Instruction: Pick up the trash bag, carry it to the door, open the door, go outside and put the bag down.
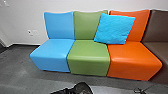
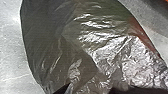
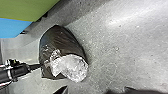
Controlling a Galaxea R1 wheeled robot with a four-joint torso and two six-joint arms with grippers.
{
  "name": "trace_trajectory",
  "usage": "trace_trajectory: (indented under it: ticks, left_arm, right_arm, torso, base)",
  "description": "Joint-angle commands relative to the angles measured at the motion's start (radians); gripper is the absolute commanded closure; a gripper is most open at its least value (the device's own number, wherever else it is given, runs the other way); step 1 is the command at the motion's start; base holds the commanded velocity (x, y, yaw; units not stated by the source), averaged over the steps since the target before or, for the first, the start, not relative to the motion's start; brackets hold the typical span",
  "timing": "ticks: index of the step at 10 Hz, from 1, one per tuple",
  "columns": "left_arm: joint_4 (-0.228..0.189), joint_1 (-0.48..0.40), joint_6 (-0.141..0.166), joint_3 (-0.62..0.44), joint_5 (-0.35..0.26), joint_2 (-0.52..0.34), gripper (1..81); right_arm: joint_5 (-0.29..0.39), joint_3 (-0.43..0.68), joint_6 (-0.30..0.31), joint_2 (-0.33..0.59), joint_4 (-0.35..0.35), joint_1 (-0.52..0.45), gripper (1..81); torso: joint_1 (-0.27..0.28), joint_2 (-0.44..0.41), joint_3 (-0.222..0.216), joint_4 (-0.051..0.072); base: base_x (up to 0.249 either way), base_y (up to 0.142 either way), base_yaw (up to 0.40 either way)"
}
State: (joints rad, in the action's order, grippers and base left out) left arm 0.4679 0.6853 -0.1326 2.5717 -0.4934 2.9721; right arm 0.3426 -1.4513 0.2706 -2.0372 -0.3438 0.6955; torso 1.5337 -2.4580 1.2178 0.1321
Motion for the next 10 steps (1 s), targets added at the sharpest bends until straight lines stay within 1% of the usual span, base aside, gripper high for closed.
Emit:
trace_trajectory:
  ticks: [1, 2, 3, 4, 5, 6, 8, 9, 10]
  left_arm:
    - [0.037, -0.128, -0.001, -0.004, -0.042, 0.004, 1.0]
    - [0.040, -0.128, -0.001, -0.004, -0.039, 0.012, 1.0]
    - [0.041, -0.129, -0.001, -0.001, -0.019, 0.018, 1.0]
    - [0.041, -0.128, -0.001, -0.001, 0.001, 0.021, 1.0]
    - [0.041, -0.129, -0.001, -0.001, 0.003, 0.025, 1.0]
    - [0.041, -0.132, -0.001, -0.001, 0.003, 0.029, 1.0]
    - [0.040, -0.134, -0.002, -0.001, 0.004, 0.025, 1.0]
    - [0.038, -0.134, -0.002, 0.002, 0.003, 0.025, 1.0]
    - [0.035, -0.134, -0.002, 0.005, 0.003, 0.024, 1.0]
  right_arm:
    - [0.053, 0.025, -0.002, 0.032, -0.024, -0.093, 1.0]
    - [0.053, 0.025, -0.002, 0.032, -0.024, -0.092, 1.0]
    - [0.053, 0.025, -0.002, 0.032, -0.024, -0.090, 1.0]
    - [0.053, 0.025, -0.002, 0.030, -0.024, -0.090, 1.0]
    - [0.053, 0.025, -0.002, 0.027, -0.024, -0.090, 1.0]
    - [0.053, 0.026, -0.002, 0.027, -0.024, -0.090, 1.0]
    - [0.053, 0.026, -0.002, 0.027, -0.024, -0.090, 1.0]
    - [0.053, 0.026, -0.002, 0.027, -0.024, -0.090, 1.0]
    - [0.053, 0.028, -0.002, 0.027, -0.026, -0.092, 1.0]
  torso:
    - [0.000, 0.000, 0.000, 0.000]
    - [0.000, 0.000, 0.000, 0.000]
    - [0.000, 0.000, 0.053, 0.000]
    - [0.000, 0.000, 0.090, 0.000]
    - [0.000, 0.000, 0.106, 0.000]
    - [0.000, 0.000, 0.133, 0.000]
    - [0.000, 0.000, 0.202, 0.000]
    - [0.000, 0.000, 0.145, 0.000]
    - [0.000, 0.000, 0.174, 0.000]
  base:
    - [0.000, 0.000, 0.000]
    - [0.000, 0.000, 0.000]
    - [0.000, 0.000, 0.000]
    - [0.000, 0.000, 0.000]
    - [0.000, 0.000, 0.000]
    - [0.000, 0.000, 0.000]
    - [0.000, 0.000, 0.000]
    - [0.000, 0.000, 0.000]
    - [0.000, 0.000, 0.000]
